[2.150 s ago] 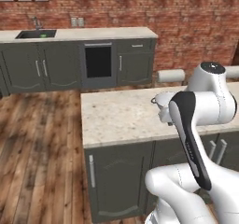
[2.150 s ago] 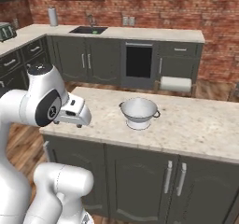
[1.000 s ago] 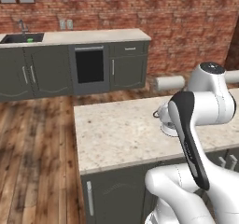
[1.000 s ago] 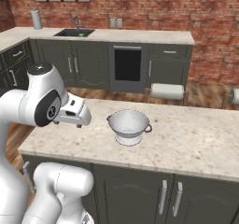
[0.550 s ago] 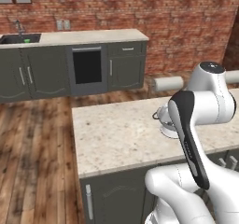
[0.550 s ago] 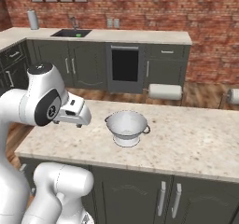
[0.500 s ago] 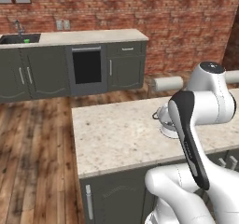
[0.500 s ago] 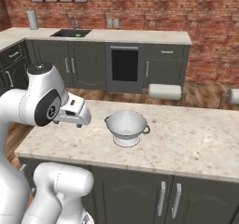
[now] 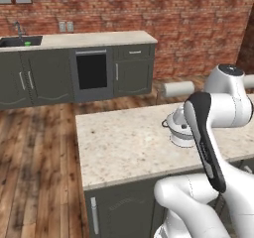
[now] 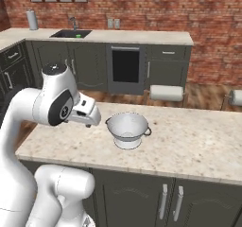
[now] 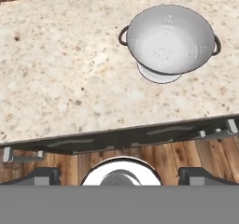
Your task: Pick the cup and colander and place them in the sink. Then turn on the water.
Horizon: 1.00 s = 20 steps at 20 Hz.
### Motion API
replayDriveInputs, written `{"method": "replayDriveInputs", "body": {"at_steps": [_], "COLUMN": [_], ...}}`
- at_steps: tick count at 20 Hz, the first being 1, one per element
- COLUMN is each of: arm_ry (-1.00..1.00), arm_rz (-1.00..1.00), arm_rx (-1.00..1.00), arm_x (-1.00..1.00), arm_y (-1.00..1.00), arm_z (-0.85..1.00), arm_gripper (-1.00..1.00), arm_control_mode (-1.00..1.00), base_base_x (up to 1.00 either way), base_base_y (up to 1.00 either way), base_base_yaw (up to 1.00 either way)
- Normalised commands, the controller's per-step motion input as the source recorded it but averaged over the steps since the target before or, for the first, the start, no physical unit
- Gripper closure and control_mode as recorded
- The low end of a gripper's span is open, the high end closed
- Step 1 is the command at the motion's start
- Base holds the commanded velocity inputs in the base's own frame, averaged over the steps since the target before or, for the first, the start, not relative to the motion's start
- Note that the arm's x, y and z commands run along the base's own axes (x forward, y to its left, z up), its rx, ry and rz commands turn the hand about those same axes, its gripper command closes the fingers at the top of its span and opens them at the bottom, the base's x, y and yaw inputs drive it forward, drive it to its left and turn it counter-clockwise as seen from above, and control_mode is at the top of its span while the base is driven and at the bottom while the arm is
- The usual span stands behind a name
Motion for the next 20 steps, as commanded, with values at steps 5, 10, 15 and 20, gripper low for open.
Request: {"method": "replayDriveInputs", "body": {"at_steps": [5,10,15,20], "arm_ry": [0.0,0.0,0.0,0.0], "arm_rz": [-0.16,-0.12,-0.21,-0.2], "arm_rx": [0.01,0.0,0.0,0.0], "arm_x": [0.38,0.13,0.07,0.11], "arm_y": [-0.24,-0.37,-0.4,-0.39], "arm_z": [0.0,0.0,-0.04,-0.17], "arm_gripper": [-1.0,-1.0,-1.0,-1.0], "arm_control_mode": [-1.0,-1.0,-1.0,-1.0], "base_base_x": [0.0,0.0,0.0,0.0], "base_base_y": [0.0,0.0,0.0,0.0], "base_base_yaw": [0.0,0.0,0.0,0.0]}}
